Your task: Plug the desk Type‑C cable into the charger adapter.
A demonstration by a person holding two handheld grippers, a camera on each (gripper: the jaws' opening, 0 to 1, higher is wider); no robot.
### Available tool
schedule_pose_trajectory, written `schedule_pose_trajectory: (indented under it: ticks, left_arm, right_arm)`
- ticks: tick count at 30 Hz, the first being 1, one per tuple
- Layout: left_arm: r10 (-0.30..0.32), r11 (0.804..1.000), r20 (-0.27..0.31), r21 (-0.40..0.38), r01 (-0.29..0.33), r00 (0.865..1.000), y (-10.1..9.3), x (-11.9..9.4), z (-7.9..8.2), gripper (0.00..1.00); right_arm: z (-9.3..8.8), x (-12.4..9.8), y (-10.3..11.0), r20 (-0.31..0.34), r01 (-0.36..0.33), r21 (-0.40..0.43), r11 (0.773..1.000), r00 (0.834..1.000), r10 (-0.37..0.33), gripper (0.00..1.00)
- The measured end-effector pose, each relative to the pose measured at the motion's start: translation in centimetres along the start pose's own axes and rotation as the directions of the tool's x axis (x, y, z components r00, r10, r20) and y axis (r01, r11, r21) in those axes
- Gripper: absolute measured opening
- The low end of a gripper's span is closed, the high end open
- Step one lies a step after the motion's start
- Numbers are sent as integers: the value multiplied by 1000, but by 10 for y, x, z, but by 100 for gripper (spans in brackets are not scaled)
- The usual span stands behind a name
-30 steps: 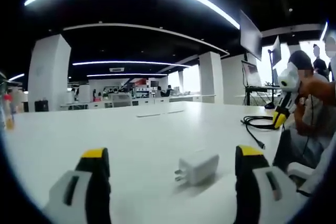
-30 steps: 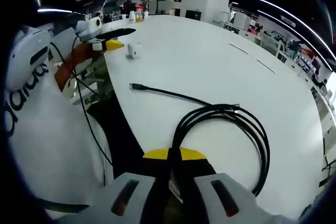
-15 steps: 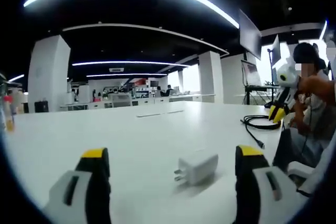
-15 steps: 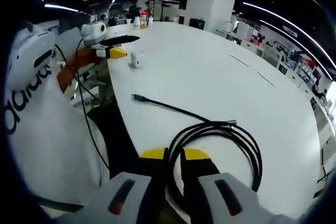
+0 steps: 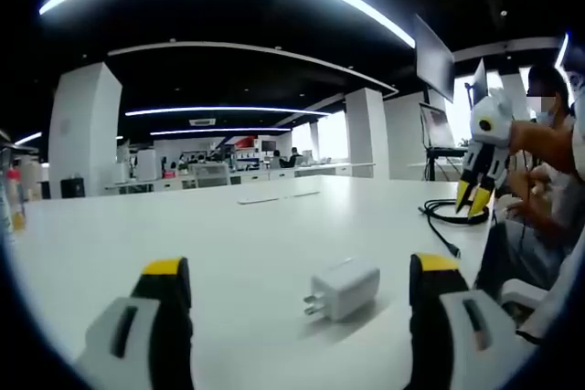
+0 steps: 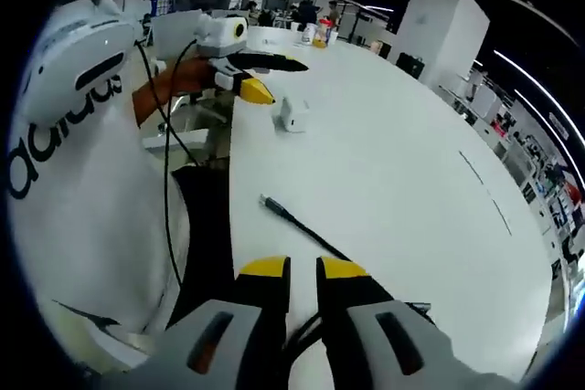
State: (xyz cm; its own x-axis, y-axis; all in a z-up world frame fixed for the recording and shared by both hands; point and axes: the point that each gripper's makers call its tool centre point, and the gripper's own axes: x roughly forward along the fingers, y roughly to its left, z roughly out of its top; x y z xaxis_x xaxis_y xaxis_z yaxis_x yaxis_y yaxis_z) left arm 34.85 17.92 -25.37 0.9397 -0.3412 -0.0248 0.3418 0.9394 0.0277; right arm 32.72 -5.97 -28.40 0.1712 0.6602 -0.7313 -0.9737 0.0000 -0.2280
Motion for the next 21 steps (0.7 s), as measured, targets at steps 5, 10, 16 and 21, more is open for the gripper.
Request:
schedule_pose_trajectory:
  ticks: [5,10,16,21]
  left_arm:
    - [2,1000,-3,0,-2,1000,0,0,0,99]
    - [1,1000,-7,-6,-1,1000,0,0,-2,99]
    - [4,1000,-13,-4,-4,1000,0,0,-3,99]
    - [5,1000,-16,-4,-5,1000,0,-1,-3,99]
  right_arm:
    - [7,10,0,-27,-66,-108,992,998,63,11]
    - [8,19,3,-69,-133,-201,971,990,121,11]
    - [10,32,8,-121,-216,-297,930,975,187,11]
    - [16,39,13,-145,-273,-356,894,961,235,11]
